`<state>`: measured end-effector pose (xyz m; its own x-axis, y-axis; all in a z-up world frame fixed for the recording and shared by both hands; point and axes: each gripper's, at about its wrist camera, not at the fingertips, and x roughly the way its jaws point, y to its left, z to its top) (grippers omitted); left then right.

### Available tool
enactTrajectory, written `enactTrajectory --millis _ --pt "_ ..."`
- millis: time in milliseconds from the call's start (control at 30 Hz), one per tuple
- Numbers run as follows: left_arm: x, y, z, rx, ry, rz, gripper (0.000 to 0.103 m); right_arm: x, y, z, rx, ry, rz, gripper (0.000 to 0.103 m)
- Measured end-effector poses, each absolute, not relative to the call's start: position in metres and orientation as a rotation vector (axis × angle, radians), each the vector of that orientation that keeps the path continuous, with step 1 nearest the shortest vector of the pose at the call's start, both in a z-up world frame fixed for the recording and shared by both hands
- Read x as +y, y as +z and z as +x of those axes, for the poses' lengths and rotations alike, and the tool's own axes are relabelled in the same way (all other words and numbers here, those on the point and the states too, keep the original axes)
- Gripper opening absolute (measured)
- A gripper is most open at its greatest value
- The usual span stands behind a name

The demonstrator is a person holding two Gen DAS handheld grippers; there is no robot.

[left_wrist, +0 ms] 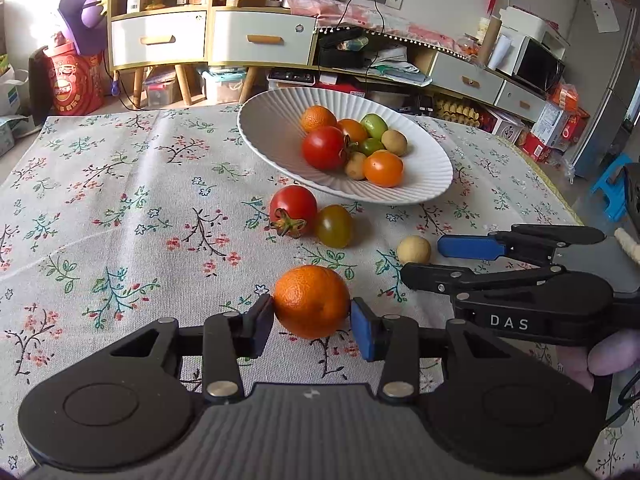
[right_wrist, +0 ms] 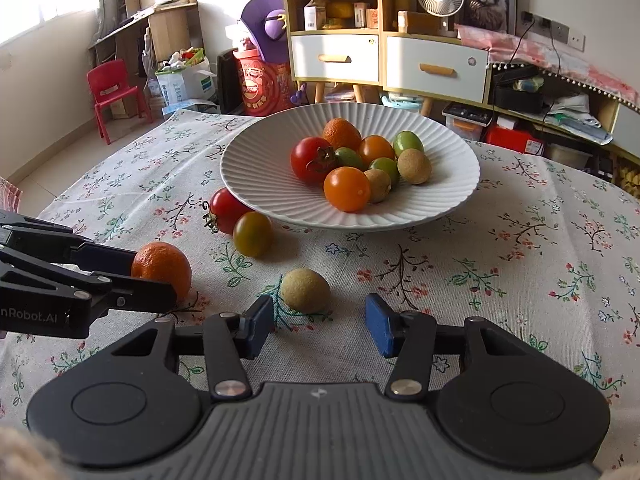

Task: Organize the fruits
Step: 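Carry the mandarin and kiwi in both grippers over the white bowl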

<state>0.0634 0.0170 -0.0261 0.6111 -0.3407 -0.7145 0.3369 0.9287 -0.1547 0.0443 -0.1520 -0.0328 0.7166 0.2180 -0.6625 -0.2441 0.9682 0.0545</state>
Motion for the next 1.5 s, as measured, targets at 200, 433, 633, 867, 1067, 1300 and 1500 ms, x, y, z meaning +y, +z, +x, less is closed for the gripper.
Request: enactTrajectory --millis 200,433,633,867,1067,1300,1500 --pt "0.018 -0.025 0.063 0.834 -0.374 -0.002 0.037 -0.148 -0.032 0.048 0.723 0.260 -0.036 0.040" --pt "0.017 -0.025 0.061 0.829 -0.375 0.011 0.037 -0.143 -0.030 0.049 0.719 0.268 -0.042 0.030" --pt "0.017 -0.025 0.060 0.828 -0.376 0.013 0.037 -0.146 -0.030 0.049 0.718 0.266 -0.029 0.025" --pt "0.022 -0.023 0.056 0.821 -0.371 0.007 0.037 -0.147 -0.027 0.047 0.716 0.274 -0.022 0.025" --pt "0.023 -0.015 0.055 0.799 -0.371 -0.003 0.037 -0.154 -0.019 0.044 0.697 0.267 0.003 0.025" --pt "0.017 0.003 0.060 0.747 -0.369 -0.036 0.037 -0.164 -0.005 0.034 0.646 0.271 -0.002 0.025" --pt "0.001 0.017 0.075 0.700 -0.394 -0.014 0.037 -0.174 0.003 0.050 0.630 0.249 -0.017 0.025"
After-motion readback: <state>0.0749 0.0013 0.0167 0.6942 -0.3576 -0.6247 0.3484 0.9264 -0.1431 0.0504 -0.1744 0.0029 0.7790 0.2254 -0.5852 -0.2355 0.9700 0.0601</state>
